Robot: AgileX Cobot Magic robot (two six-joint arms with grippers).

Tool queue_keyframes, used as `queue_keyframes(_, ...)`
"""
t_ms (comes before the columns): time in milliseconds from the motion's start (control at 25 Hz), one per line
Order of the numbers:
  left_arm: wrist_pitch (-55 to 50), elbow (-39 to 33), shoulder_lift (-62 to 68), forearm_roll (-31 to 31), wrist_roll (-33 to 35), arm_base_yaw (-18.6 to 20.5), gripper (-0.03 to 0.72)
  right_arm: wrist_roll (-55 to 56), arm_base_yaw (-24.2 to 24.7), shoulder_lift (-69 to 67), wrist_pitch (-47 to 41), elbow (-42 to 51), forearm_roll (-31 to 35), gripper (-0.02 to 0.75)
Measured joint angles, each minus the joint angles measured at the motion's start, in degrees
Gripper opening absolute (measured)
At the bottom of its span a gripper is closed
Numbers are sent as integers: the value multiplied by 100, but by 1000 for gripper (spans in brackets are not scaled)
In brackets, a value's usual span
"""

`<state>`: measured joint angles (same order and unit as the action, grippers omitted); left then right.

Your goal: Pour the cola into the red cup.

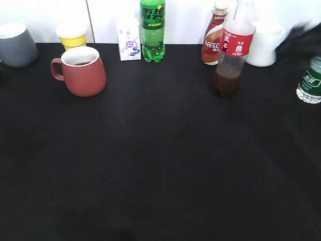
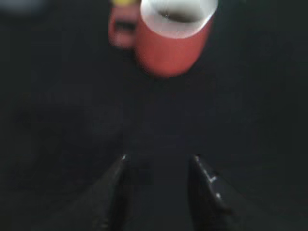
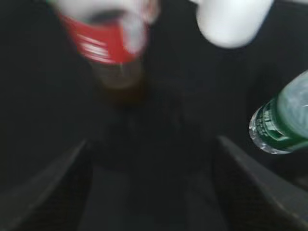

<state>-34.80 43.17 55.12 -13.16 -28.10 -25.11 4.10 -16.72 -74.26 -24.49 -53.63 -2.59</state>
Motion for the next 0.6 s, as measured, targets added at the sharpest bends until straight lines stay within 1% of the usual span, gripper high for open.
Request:
queue_keyframes(40,-592,0,-837,24,273,-187,308,-250,-47,670,-536,0,325,568)
queue_keyframes(80,-1054,0,-1439,29,531,-249,308,-303,-60,1100,-931,26,429,566)
queue_keyframes(160,-1834,-16,-2409,62,1055,-256,308,-329,-60,2116,-1566,233,651,566)
queue_keyframes(200,-1967,-32,-2687,83,1140,-256,308,-329,-60,2405,-1697,332,697,566)
queue_keyframes(240,-2386,-212,-3455,242,1305,-256,308,-330,-60,3342,-2089,721,752,566)
queue_keyframes(320,-2831,-581,-4460,666,1624,-256,308,-335,-60,4604,-2780,1301,715,566)
queue_keyframes(360,-2944,-650,-4662,744,1663,-256,307,-342,-60,4899,-2990,1403,669,566)
queue_keyframes(400,-3214,-819,-5293,836,1716,-256,304,-319,-60,5858,-3459,1646,459,566)
queue_keyframes(440,-3259,-872,-5425,843,1731,-256,303,-308,-60,6159,-3556,1703,384,566)
queue_keyframes(480,-3319,-1043,-5555,886,1957,-256,303,-285,-65,6855,-3611,1896,305,566)
queue_keyframes(520,-3244,-1103,-5555,973,2088,-256,303,-263,-65,7183,-3638,2100,301,566)
queue_keyframes(600,-2871,-1217,-5555,1005,2184,-256,303,-197,-65,7451,-3608,2469,179,566)
